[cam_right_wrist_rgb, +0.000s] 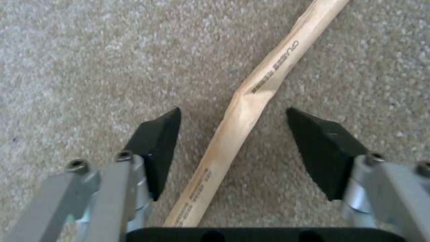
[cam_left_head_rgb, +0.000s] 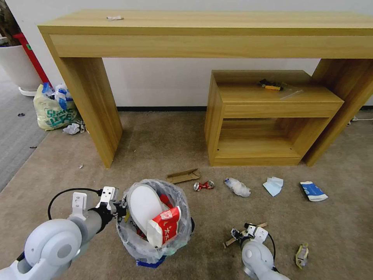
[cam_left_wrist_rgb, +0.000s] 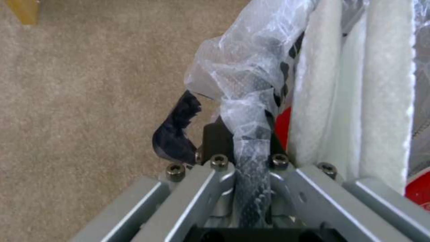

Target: Pick up the trash bin and place the garbage on the floor into it.

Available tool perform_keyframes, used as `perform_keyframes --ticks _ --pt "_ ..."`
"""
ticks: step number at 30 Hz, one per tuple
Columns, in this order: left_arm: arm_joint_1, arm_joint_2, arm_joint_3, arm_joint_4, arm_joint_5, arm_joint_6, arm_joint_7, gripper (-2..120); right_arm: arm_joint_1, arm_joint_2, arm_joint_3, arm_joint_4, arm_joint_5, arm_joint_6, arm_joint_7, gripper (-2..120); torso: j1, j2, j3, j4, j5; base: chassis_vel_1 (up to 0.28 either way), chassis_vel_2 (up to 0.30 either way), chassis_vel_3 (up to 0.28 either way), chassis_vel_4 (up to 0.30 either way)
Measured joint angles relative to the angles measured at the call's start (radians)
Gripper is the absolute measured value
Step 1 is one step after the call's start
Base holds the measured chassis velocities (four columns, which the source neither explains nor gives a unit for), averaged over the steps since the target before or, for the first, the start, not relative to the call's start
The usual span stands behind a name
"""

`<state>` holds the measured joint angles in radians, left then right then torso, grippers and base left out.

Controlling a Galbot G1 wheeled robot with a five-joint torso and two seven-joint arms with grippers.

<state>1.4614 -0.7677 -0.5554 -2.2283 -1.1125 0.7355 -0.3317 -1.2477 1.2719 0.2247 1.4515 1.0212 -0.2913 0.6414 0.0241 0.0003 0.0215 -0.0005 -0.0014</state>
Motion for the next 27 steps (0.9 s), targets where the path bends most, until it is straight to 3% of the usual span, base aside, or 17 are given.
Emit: perform_keyframes --ticks 8,15,16,18,24,27 --pt "-0.018 0.007 -0.005 0.023 -0.013 0.000 0.005 0 0.012 0.006 0.002 -0.022 0.009 0.001 0.000 46 0.000 0.000 0.000 -0.0004 -0.0006 0.000 0.000 0.000 0.000" --pt "-0.015 0.010 -0.013 0.017 -0.015 0.000 0.006 0 0.016 0.007 0.004 -0.037 0.013 0.004 0.007 17 0.000 0.000 0.000 -0.0005 0.0001 0.000 0.000 0.000 0.000" --pt "-0.015 0.010 -0.013 0.017 -0.015 0.000 0.006 0 0.016 0.007 0.004 -0.037 0.013 0.004 0.007 17 0.000 0.000 0.000 -0.0005 0.0001 0.000 0.000 0.000 0.000" --pt "-0.013 0.010 -0.016 0.012 -0.015 0.000 0.007 0 0.009 0.005 0.004 -0.030 0.011 0.012 0.014 6 0.000 -0.001 0.000 0.0011 0.0018 0.000 0.000 0.000 0.000" --pt "-0.008 0.010 -0.018 0.003 -0.015 0.000 0.007 0 -0.021 -0.002 -0.003 0.021 -0.020 0.021 0.025 0 0.000 -0.001 0.001 0.0020 0.0047 0.000 0.000 0.000 0.000" --pt "-0.003 0.010 -0.022 -0.002 -0.014 0.000 0.007 0 -0.041 -0.015 0.000 0.080 -0.058 0.028 0.026 0 0.000 -0.001 0.001 0.0017 0.0032 0.000 0.000 0.000 0.000"
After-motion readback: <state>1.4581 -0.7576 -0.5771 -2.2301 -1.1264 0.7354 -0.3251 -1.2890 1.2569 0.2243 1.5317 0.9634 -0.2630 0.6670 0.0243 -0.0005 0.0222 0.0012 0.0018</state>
